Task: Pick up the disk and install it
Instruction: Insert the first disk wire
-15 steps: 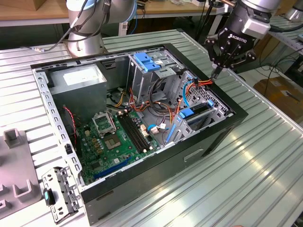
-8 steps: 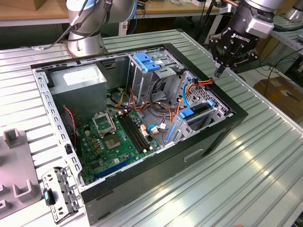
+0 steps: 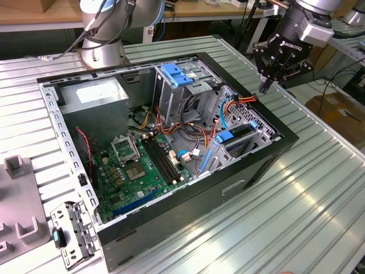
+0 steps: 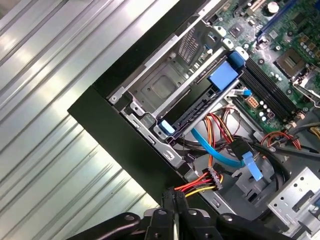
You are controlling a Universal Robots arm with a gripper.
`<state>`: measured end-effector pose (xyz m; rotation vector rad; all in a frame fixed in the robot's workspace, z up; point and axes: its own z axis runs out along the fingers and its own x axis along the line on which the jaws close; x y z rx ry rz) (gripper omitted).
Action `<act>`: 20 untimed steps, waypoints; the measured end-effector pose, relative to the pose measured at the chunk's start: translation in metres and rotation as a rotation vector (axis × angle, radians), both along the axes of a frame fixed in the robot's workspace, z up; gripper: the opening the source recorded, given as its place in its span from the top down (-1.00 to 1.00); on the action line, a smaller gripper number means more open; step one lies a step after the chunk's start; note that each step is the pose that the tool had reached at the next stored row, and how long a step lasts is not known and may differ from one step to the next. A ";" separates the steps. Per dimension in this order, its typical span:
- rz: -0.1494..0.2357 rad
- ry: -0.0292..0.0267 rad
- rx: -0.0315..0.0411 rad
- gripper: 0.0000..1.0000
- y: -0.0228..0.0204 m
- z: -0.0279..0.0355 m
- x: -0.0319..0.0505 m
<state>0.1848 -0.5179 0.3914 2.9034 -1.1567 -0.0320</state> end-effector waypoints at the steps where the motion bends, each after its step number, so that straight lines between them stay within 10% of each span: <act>1: 0.019 -0.0014 0.0000 0.65 0.0000 -0.0004 0.0000; 11: 0.126 -0.0087 0.0000 0.50 -0.0017 -0.0131 -0.0034; 15: 0.153 -0.0235 -0.0005 0.50 -0.0017 -0.0151 -0.0036; 20: 0.184 -0.0292 0.0018 0.35 -0.0017 -0.0185 -0.0046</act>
